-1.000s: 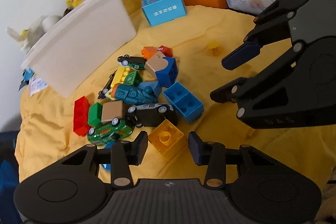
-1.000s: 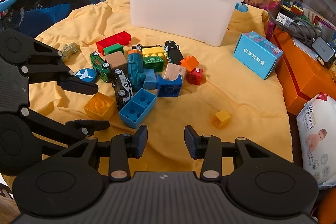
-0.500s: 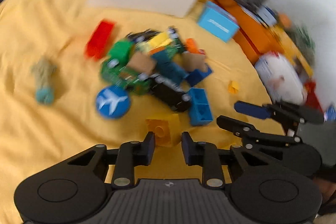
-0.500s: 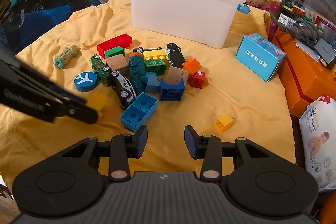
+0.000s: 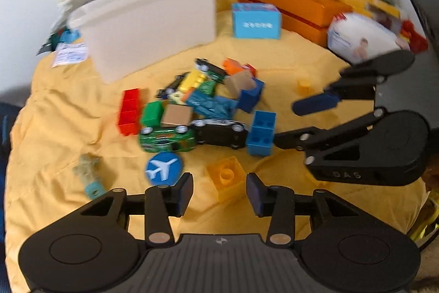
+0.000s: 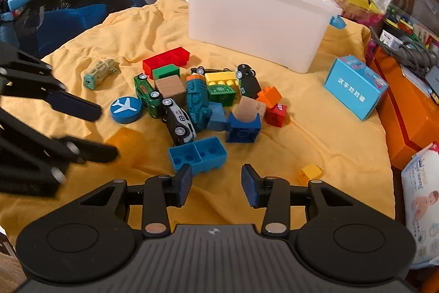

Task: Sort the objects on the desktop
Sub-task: 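Grasp the long blue brick with the right tool while the left grasps the yellow brick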

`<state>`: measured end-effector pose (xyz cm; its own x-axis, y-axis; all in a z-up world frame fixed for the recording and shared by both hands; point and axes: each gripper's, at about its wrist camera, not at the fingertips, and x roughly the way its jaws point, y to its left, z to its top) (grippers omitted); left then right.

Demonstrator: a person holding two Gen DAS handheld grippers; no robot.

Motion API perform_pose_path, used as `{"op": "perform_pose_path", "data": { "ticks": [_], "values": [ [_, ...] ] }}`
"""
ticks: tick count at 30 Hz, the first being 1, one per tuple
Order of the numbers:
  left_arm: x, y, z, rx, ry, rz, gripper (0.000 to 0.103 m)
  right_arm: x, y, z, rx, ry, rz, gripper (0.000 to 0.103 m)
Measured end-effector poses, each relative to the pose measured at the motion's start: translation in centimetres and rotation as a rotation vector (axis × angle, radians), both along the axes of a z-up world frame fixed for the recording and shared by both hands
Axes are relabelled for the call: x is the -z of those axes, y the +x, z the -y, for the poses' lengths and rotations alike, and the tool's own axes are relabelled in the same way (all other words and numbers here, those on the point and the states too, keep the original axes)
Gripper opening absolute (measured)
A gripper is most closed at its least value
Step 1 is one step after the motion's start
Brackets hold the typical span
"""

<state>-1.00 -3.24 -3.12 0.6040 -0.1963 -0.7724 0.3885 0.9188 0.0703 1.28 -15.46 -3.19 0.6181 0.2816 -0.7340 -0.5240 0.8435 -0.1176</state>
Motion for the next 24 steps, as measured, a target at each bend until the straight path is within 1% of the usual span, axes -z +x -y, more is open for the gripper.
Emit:
{"op": "perform_pose_path", "data": {
  "ticks": [1,2,3,5,8,10,12,15,18,21,22,23,24],
  "values": [
    [0.5,0.3,0.4,0.014,0.018,0.0,0.046,0.0,0.0,-0.1,-0.004,-0.002,0.001,0.044],
    [1.1,0.7,0.8,0.032,0.054,-0.007,0.042,0.0,0.0,-0.1,-0.006,-0.005,0.001,0.044],
    [1.7,1.0,1.3,0.057,0.081,-0.014,0.042,0.0,0.0,-0.1,-0.006,-0.008,0.003,0.044],
    [1.6,0.7,1.8,0.094,0.116,0.029,0.04,0.0,0.1,0.1,0.001,-0.013,0.003,0.044],
    [1.0,-0.6,2.8,0.158,0.206,0.115,0.041,-0.2,0.1,0.4,0.006,-0.029,0.009,0.044],
    [0.7,-1.3,3.3,0.204,0.254,0.142,0.041,-0.3,0.0,0.7,-0.002,-0.033,0.0,0.044],
    [0.8,-1.6,3.7,0.248,0.268,0.148,0.042,-0.5,-0.2,0.7,-0.021,-0.024,-0.011,0.044],
    [1.1,-1.3,4.1,0.264,0.3,0.138,0.042,-0.5,-0.5,0.3,-0.043,-0.029,-0.011,0.044],
    [0.5,-1.7,4.0,0.292,0.309,0.152,0.042,-0.5,-0.4,0.1,-0.044,-0.034,-0.01,0.044],
    [1.1,-1.4,4.6,0.364,0.337,0.115,0.042,-0.5,-0.4,0.1,-0.041,-0.034,-0.007,0.044],
    [1.7,-1.2,4.7,0.369,0.352,0.098,0.042,-0.4,-0.3,0.1,-0.038,-0.03,-0.013,0.044],
    [2.1,-1.0,4.7,0.358,0.371,0.101,0.04,-0.4,-0.2,0.1,-0.035,-0.026,-0.019,0.044],
    [2.2,-0.8,4.5,0.343,0.372,0.111,0.038,-0.4,-0.2,0.1,-0.035,-0.024,-0.023,0.044]
  ]
}}
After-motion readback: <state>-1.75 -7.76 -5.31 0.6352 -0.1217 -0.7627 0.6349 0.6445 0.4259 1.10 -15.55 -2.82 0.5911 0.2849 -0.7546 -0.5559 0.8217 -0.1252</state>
